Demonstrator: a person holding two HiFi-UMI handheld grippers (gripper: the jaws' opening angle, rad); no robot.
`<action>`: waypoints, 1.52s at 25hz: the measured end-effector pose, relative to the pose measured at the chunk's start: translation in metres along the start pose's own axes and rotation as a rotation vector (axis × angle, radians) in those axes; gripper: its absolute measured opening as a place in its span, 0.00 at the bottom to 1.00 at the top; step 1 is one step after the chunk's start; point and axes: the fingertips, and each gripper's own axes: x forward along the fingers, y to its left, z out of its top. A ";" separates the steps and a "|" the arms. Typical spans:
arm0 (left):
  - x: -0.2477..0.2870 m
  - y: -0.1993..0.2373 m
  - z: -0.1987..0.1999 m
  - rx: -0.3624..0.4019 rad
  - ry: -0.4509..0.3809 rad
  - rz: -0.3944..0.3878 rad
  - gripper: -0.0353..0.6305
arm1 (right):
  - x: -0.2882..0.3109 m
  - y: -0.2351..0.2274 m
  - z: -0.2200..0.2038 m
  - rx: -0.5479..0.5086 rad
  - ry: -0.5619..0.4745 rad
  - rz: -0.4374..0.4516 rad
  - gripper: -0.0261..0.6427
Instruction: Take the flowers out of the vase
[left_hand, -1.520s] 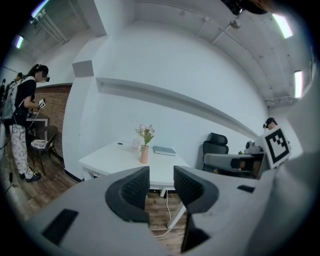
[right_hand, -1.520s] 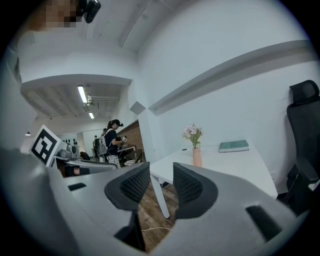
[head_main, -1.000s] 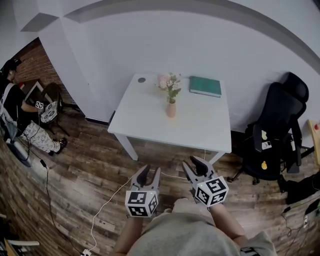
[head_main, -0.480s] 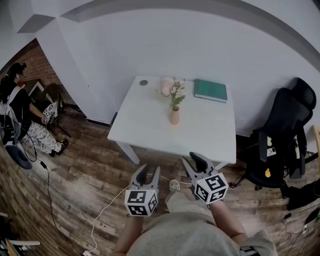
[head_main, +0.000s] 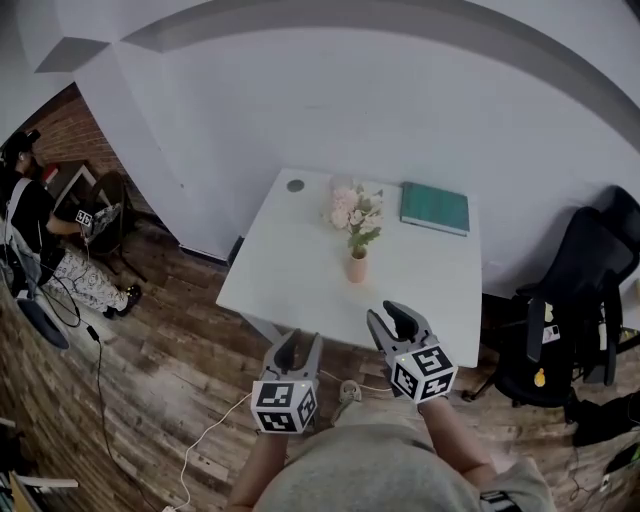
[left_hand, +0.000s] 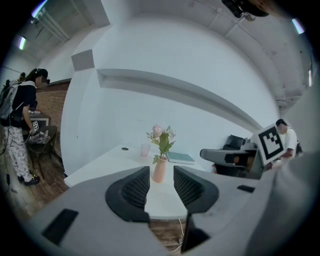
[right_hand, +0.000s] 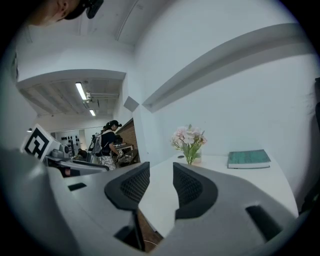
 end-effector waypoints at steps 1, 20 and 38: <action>0.007 0.003 0.003 -0.001 0.000 0.004 0.26 | 0.007 -0.005 0.002 -0.001 0.002 0.002 0.26; 0.097 0.030 0.026 -0.009 0.010 0.051 0.26 | 0.105 -0.077 0.004 -0.023 0.071 0.036 0.26; 0.135 0.056 0.036 -0.009 0.000 0.115 0.26 | 0.171 -0.107 -0.013 -0.049 0.143 0.086 0.27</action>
